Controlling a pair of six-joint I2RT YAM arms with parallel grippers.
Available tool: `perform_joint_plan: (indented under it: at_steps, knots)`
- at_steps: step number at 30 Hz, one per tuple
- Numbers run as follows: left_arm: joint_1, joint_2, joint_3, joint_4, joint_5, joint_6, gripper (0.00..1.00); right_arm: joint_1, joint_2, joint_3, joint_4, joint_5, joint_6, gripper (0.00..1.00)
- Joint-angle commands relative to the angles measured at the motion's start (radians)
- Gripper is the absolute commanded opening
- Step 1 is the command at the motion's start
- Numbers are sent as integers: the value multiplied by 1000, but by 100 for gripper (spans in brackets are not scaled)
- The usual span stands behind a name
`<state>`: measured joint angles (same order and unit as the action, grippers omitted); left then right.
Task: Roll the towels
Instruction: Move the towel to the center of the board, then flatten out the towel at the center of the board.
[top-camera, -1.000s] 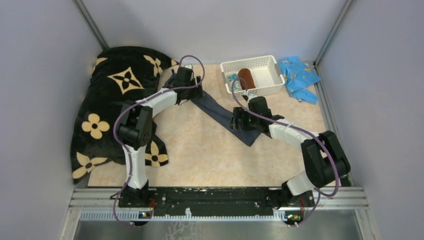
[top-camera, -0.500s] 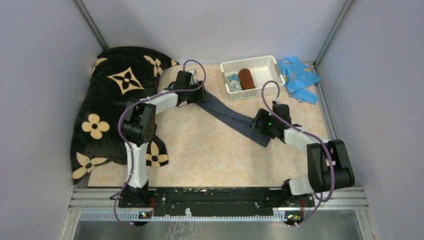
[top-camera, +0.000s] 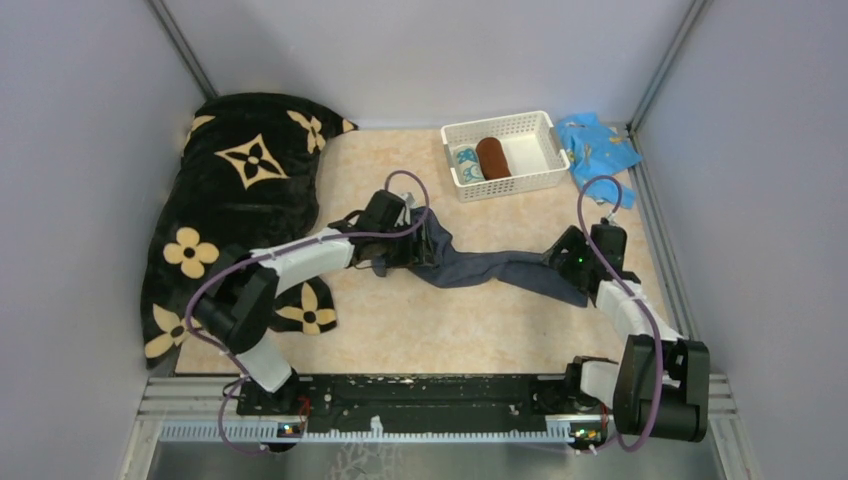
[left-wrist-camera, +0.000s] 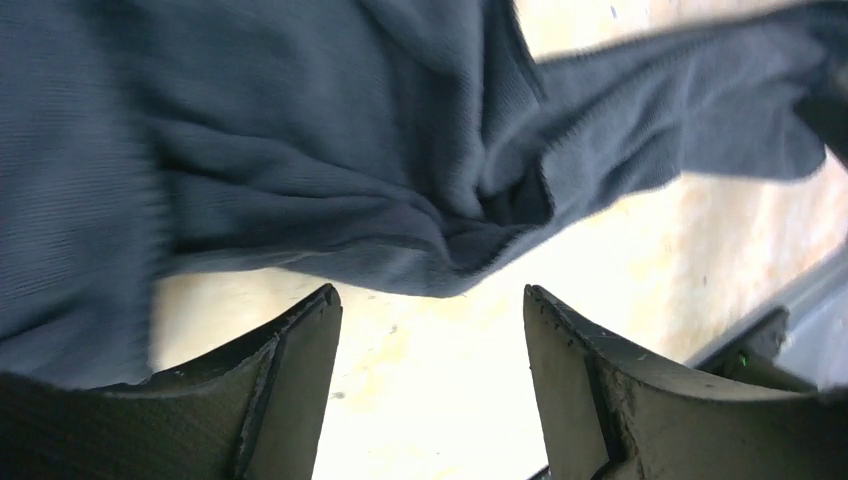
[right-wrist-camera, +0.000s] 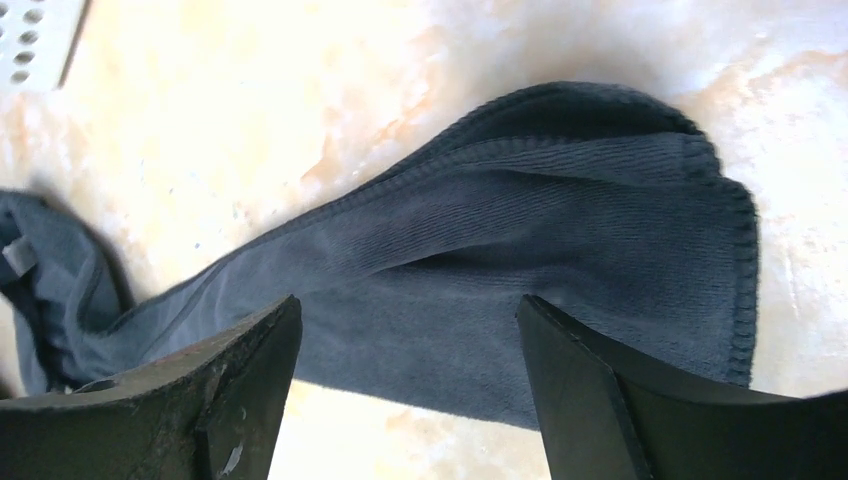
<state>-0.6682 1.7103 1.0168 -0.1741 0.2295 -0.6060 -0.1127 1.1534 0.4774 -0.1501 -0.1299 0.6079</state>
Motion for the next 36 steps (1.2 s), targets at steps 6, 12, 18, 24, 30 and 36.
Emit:
perform_joint_plan:
  at_steps: [6, 12, 18, 24, 30, 36]
  knots:
    - [-1, -184, 6, -332, -404, 10, 73, 28, -65, 88, -11, -135, -95, 76]
    - [-71, -147, -56, -352, -576, -61, 73, 58, -57, 99, 7, -156, -98, 75]
    - [-128, -33, -3, -385, -783, -93, 70, 64, -69, 106, -3, -148, -104, 75]
    - [-149, 33, 5, -376, -879, -148, 63, 64, -64, 101, 6, -154, -102, 75]
    - [-154, 54, -3, -346, -937, -186, 60, 63, -60, 95, 13, -153, -100, 75]
    - [-153, 22, -4, -393, -971, -169, 47, 63, -67, 101, 0, -140, -110, 74]
